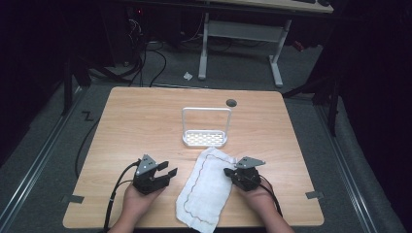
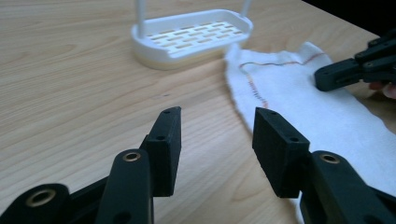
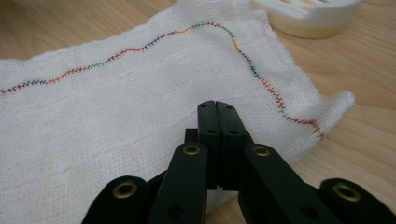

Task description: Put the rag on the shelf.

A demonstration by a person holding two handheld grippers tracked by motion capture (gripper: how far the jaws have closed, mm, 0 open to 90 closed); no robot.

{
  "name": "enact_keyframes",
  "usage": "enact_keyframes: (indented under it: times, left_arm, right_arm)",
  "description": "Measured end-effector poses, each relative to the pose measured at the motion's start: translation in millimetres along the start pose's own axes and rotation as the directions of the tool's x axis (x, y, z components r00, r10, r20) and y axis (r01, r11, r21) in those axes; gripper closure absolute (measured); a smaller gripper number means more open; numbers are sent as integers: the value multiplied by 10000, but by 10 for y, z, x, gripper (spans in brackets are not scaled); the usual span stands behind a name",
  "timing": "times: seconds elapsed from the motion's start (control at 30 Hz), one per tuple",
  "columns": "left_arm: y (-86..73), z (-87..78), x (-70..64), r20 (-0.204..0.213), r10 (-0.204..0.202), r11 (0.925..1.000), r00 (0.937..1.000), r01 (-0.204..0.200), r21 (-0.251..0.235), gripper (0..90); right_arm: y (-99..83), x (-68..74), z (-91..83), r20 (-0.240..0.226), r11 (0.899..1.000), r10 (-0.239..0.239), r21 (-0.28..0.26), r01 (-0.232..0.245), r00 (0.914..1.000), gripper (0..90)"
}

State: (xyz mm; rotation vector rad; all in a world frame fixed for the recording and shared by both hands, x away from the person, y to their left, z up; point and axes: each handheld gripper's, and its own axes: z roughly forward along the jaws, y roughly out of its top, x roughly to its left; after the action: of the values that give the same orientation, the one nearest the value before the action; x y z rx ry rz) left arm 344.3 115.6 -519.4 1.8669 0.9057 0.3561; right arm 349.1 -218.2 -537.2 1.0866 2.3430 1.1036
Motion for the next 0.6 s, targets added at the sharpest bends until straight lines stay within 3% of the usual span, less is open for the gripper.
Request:
enact_keyframes:
  times: [0.07, 0.1, 0.2, 0.37, 0.4, 0.47, 0.53, 0.6]
  left_arm:
    - [1, 35, -69, 117, 208, 9997, 9997, -209, 98, 540]
    - [-8, 76, -111, 231, 304, 9992, 9993, -310, 235, 559]
    - [-28, 123, -137, 146, 508, 9970, 9986, -516, 583, 591]
    - [-47, 148, -141, 84, 461, 9953, 9989, -467, 843, 659]
    - [-62, 172, -154, 101, 560, 9922, 9984, -567, 1114, 701]
    - [-73, 191, -167, 110, 630, 9894, 9980, -639, 1300, 761]
    - [-112, 256, -229, 206, 973, 9787, 9950, -994, 1796, 784]
    - [-122, 261, -252, 213, 1063, 9787, 9941, -1083, 1745, 784]
  right_arm:
    - [13, 45, 17, -106, 9999, -101, 15, 101, 9999, 900]
    - [37, 137, 52, -286, 9995, -322, 28, 323, 9991, 900]
    - [63, 282, 96, -477, 9970, -774, -8, 774, 9959, 900]
    - [84, 453, 136, -829, 9924, -1230, -65, 1229, 9889, 900]
    - [90, 511, 145, -860, 9888, -1493, -61, 1493, 9850, 900]
    - [94, 524, 148, -846, 9871, -1602, -64, 1602, 9835, 900]
    - [89, 513, 147, -880, 9881, -1537, -95, 1534, 9842, 900]
    - [89, 506, 147, -927, 9889, -1486, -94, 1484, 9845, 900]
